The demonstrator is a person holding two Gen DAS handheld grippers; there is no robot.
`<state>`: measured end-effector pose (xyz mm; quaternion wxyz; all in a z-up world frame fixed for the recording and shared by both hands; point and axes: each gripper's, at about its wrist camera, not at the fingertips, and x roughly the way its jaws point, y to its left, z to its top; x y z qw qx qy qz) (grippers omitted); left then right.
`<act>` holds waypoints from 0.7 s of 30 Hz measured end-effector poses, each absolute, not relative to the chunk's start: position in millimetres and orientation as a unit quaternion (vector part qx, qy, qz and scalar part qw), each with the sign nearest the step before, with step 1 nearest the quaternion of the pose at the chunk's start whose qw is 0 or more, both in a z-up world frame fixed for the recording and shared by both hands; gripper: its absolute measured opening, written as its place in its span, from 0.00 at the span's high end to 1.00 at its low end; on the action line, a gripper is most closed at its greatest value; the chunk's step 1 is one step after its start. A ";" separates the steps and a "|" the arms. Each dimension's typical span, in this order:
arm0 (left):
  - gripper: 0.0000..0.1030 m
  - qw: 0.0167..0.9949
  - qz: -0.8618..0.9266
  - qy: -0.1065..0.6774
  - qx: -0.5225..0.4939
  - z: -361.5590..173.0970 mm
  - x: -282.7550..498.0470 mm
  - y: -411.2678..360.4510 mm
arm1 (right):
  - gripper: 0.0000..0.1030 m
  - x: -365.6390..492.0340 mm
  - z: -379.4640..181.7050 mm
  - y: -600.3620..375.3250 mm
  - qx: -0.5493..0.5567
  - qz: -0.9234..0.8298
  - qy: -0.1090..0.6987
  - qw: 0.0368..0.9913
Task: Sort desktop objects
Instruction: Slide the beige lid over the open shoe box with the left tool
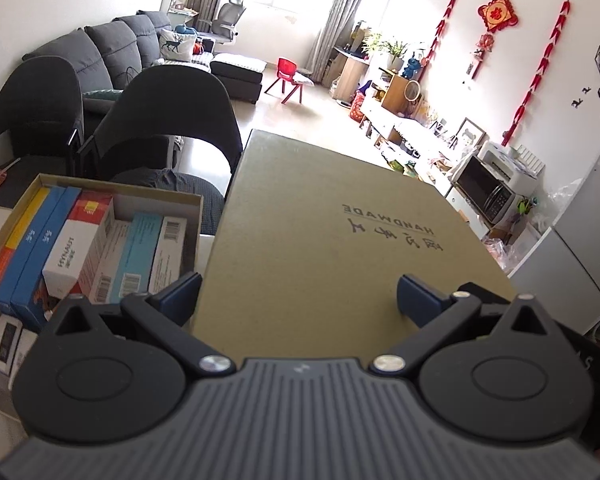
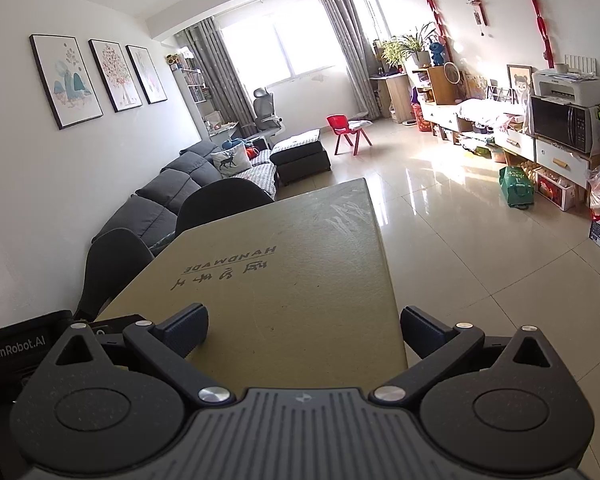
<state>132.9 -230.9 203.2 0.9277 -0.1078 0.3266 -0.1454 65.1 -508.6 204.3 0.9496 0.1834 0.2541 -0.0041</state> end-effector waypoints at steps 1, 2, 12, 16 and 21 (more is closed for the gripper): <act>0.00 0.927 -0.147 0.327 -0.107 204.1 136.3 -226.0 | 0.00 68.4 204.9 -502.8 0.184 -0.006 0.254 0.949; 0.00 0.927 -0.149 0.327 -0.106 204.8 139.5 -221.0 | 0.00 71.9 205.4 -497.0 0.185 -0.008 0.255 0.949; 0.00 0.922 -0.137 0.341 -0.121 196.3 148.3 -176.8 | 0.00 95.7 200.8 -448.4 0.177 -0.006 0.273 0.945; 0.00 0.922 -0.127 0.343 -0.128 194.5 149.4 -158.0 | 0.00 104.1 197.7 -429.3 0.173 0.003 0.282 0.944; 0.00 0.925 -0.115 0.338 -0.134 195.9 149.0 -142.5 | 0.00 112.8 200.1 -402.7 0.167 0.017 0.283 0.944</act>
